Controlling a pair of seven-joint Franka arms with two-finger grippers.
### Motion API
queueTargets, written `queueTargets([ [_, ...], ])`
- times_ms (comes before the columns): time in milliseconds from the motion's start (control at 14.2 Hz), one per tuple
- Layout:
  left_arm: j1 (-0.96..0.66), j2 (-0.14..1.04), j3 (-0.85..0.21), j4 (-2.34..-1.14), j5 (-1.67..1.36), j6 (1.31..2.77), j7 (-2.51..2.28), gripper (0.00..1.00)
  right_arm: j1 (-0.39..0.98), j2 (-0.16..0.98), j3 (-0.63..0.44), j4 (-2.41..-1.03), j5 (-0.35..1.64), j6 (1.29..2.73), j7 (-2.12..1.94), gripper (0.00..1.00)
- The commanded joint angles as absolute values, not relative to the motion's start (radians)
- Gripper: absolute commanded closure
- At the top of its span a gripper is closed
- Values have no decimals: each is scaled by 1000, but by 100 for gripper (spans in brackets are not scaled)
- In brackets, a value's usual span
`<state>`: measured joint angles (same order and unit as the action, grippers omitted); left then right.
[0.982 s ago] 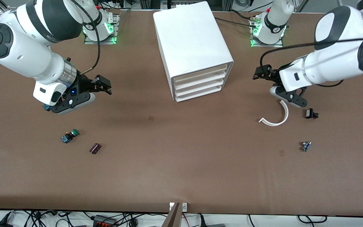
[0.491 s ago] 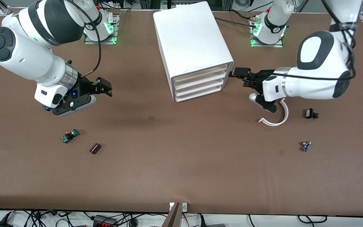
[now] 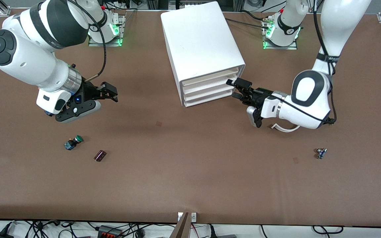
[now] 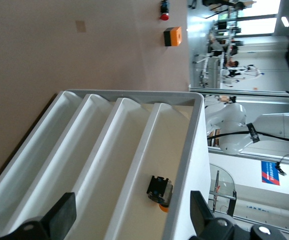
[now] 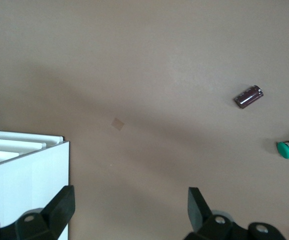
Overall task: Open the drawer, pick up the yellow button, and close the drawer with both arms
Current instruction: 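Pull the lowest drawer open with the left gripper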
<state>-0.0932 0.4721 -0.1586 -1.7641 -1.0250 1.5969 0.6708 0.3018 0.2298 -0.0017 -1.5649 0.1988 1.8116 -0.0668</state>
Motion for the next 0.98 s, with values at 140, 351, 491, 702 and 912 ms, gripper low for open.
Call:
queueTargets([
  [140, -94, 495, -167, -1897, -1190, 1591, 885, 9, 308, 291, -5, -1523, 285, 1873, -57, 0],
  [351, -94, 494, -172, -1934, -1197, 1579, 920, 28, 321, 308, -5, -1522, 311, 1896, -43, 0],
  [491, -97, 494, -173, -1954, -1197, 1548, 920, 34, 337, 314, -5, -1522, 311, 1910, -28, 0],
  [702, -95, 488, -199, -2000, -1197, 1536, 934, 34, 350, 325, -3, -1522, 314, 1942, -25, 0],
  [912, -107, 489, -207, -2031, -1197, 1548, 979, 46, 370, 342, -3, -1516, 331, 1977, -25, 0],
])
